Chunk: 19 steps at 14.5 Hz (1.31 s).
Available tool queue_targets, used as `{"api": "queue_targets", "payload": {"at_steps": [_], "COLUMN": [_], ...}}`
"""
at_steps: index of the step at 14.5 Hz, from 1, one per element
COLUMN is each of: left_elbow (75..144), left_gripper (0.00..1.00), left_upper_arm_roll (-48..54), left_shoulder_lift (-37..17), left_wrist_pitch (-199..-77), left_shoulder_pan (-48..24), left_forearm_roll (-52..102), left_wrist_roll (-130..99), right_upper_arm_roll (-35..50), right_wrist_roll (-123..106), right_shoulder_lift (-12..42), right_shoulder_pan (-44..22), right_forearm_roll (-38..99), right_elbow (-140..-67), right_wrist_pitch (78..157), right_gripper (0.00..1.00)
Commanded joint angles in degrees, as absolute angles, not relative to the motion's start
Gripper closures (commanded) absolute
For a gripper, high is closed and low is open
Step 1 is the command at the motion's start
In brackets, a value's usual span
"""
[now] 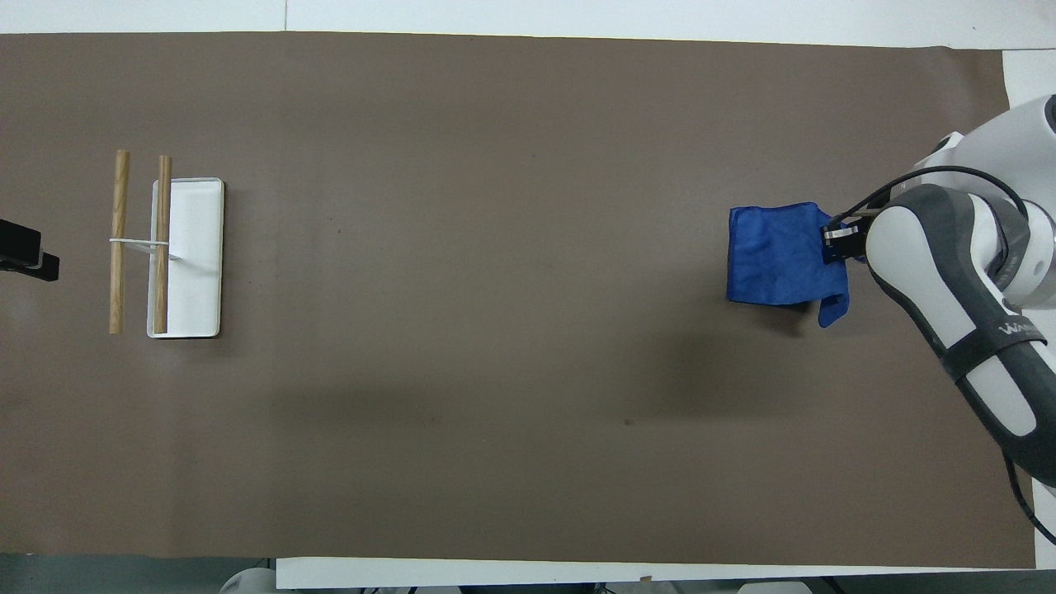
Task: Right arm passes towel to left arm to hang
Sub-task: 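Lift the blue towel with the right gripper toward the left gripper, then grasp the towel with the left gripper while the right gripper holds it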
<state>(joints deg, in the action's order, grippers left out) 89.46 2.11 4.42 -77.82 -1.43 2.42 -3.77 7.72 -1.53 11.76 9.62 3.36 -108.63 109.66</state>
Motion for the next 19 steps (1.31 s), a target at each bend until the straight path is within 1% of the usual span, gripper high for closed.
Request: {"api": "queue_targets", "payload": {"at_steps": [1, 3, 5, 7, 10, 11, 13, 16, 18, 19], "left_elbow": [89.91, 89.83, 89.82, 89.91, 90.35, 91.22, 94.56, 99.74, 103.16, 105.53], "left_gripper": [0.0, 0.0, 0.0, 0.0, 0.0, 0.0, 0.0, 0.0, 0.0, 0.0], "left_upper_arm_roll": [1.85, 1.85, 1.85, 1.85, 1.84, 2.11, 2.72, 2.72, 2.72, 2.72], "left_shoulder_lift": [5.27, 5.27, 5.27, 5.27, 5.71, 6.32, 7.29, 8.17, 8.78, 9.49], "left_wrist_pitch": [-76.99, -77.08, -77.08, -76.56, -75.41, -76.37, -82.58, -87.71, -90.25, -93.05], "left_shoulder_pan": [-1.67, -1.67, -1.67, -1.67, -1.41, -2.02, -3.51, -5.88, -8.77, -9.66], "left_forearm_roll": [1.41, 1.41, 1.41, 1.32, 1.41, 1.41, 2.54, 7.55, 8.44, 9.13], "left_wrist_roll": [-3.87, -3.87, -3.87, -3.87, -5.96, -12.94, -34.35, -56.35, -70.08, -74.49], "right_upper_arm_roll": [15.88, 21.51, 26.69, 32.93, 41.29, 43.31, 46.74, 48.95, 49.13, 49.22], "right_wrist_roll": [14.61, 27.45, 39.84, 54.08, 71.31, 76.59, 84.17, 92.78, 94.65, 95.18], "right_shoulder_lift": [11.43, 11.43, 11.43, 11.69, 12.3, 12.74, 13.18, 14.15, 14.5, 14.5], "right_shoulder_pan": [10.55, 10.55, 10.37, 10.2, 9.93, 9.93, 9.84, 8.7, 8.09, 7.91], "right_forearm_roll": [4.04, 9.72, 16.67, 17.93, 18.02, 18.02, 18.02, 19.67, 26.25, 28.45], "right_elbow": [-100.93, -98.53, -96.52, -94.23, -94.22, -94.13, -94.22, -94.39, -94.48, -94.4], "right_wrist_pitch": [99.08, 96.95, 97.9, 102.54, 114.13, 117.3, 122.85, 129.7, 132.53, 132.63], "right_gripper": [1.0, 1.0, 1.0, 1.0, 1.0, 1.0, 1.0, 1.0, 1.0, 1.0]}}
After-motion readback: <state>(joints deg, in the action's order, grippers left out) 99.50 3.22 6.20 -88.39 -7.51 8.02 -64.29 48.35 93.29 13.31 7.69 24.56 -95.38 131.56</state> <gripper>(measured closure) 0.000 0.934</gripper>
